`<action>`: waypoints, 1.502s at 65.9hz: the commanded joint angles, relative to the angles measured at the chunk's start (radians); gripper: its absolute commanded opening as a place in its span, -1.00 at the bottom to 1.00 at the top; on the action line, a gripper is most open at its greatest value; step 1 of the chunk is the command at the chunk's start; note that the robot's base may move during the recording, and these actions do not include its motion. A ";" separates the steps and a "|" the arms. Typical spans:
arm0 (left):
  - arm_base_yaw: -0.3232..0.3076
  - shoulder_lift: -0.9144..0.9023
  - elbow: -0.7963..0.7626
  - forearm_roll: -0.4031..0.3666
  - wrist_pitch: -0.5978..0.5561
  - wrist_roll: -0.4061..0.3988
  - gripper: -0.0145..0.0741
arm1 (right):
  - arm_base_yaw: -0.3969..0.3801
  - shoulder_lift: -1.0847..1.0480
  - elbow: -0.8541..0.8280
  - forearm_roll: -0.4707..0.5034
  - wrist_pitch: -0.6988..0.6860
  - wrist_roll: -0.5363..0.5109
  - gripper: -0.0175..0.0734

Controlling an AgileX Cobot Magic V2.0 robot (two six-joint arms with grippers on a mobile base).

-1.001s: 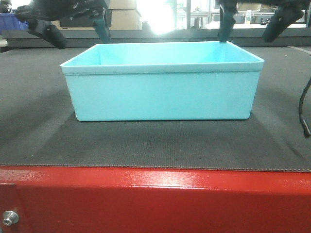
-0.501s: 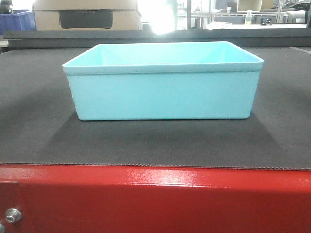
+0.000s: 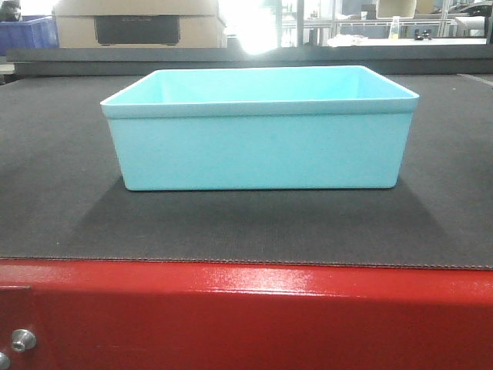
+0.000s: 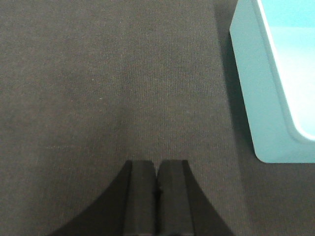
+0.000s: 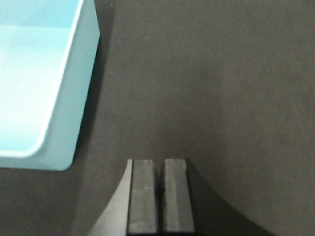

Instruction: Fetch blue bin and place on conveyor start

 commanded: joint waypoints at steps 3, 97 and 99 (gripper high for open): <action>0.005 -0.150 0.158 -0.015 -0.171 0.002 -0.92 | -0.003 -0.111 0.145 -0.034 -0.150 -0.006 -0.97; 0.011 -0.812 0.407 -0.012 -0.337 0.002 -0.92 | -0.003 -0.710 0.423 -0.041 -0.391 -0.006 -0.97; 0.016 -0.831 0.409 -0.013 -0.328 0.002 -0.92 | -0.003 -0.710 0.423 -0.041 -0.391 -0.006 -0.97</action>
